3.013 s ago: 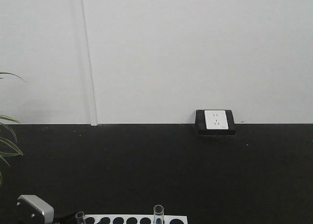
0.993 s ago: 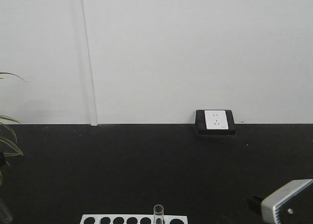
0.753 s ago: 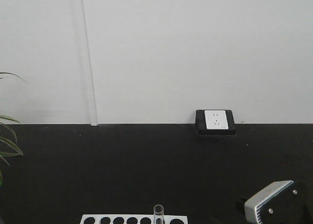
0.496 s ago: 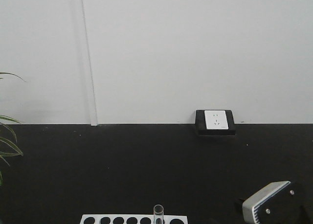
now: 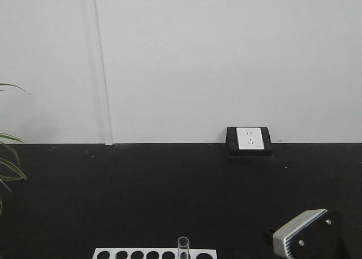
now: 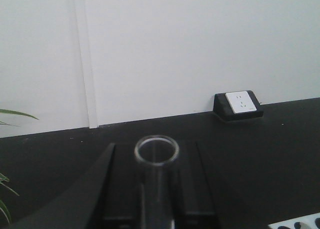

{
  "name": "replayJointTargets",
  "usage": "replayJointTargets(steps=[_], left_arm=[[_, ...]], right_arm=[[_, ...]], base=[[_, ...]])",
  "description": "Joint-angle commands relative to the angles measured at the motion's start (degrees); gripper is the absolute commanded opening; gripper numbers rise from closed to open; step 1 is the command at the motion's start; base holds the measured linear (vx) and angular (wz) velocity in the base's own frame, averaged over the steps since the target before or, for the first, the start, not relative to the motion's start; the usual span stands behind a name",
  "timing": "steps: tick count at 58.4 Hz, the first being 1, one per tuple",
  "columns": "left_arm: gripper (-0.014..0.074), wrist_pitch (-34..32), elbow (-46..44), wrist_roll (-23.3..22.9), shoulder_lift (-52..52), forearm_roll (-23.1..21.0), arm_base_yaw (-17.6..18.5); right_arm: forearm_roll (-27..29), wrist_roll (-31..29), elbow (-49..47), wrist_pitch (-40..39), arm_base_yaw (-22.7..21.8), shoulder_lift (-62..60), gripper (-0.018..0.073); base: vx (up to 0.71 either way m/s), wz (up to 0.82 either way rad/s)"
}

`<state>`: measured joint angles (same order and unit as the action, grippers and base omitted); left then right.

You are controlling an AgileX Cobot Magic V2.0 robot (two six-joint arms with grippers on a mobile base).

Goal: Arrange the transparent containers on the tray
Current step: 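Lower the right gripper onto another clear test tube and close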

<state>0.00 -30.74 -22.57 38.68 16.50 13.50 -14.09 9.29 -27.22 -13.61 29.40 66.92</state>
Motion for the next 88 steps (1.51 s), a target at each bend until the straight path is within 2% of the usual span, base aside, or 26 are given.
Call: replayJointTargets(steps=[1, 8, 16, 27, 35, 43, 49, 66, 88], left_arm=[[0.0062, -4.3, -2.24, -0.32, -0.16, -0.56, 0.17], [0.0062, -4.79, -2.24, -0.32, -0.16, -0.56, 0.17], [0.0062, -7.09, -2.24, -0.32, -0.16, -0.56, 0.17], [0.0062, -7.26, -2.24, -0.32, -0.16, -0.56, 0.17], [0.0062, -7.38, -2.24, -0.32, -0.16, -0.56, 0.17], [0.0062, -8.67, -2.24, -0.32, -0.16, -0.56, 0.17], [0.0062, -9.36, -2.24, -0.32, -0.16, -0.56, 0.17], [0.0062, -9.49, -2.24, -0.32, -0.16, -0.56, 0.17], [0.0062, -9.43, -2.24, -0.32, -0.11, -0.56, 0.17]], right_arm=[[-2.37, 1.09, -1.99, -9.15, 0.82, 1.96, 0.0498], [-5.25, 1.09, -1.99, -14.36, 5.02, 5.87, 0.0498], [-5.43, 0.98, -1.99, -15.51, 9.06, 10.18, 0.0501], [-4.1, 0.32, -1.99, -23.11, 9.04, 15.21, 0.052], [1.56, -1.64, -2.03, -25.59, 9.04, 17.31, 0.0533], [7.82, -6.51, -2.03, -26.86, 9.04, 18.39, 0.0535], [10.41, -7.86, -3.09, -28.57, 9.04, 19.58, 0.0535], [10.36, -7.78, -12.23, -24.6, 9.04, 24.41, 0.0535], [6.37, -6.54, -12.68, -24.99, 9.04, 26.86, 0.0526]], base=[[0.0, 0.0], [0.0, 0.0], [0.0, 0.0], [0.0, 0.0], [0.0, 0.0], [0.0, 0.0], [0.0, 0.0], [0.0, 0.0], [0.0, 0.0]])
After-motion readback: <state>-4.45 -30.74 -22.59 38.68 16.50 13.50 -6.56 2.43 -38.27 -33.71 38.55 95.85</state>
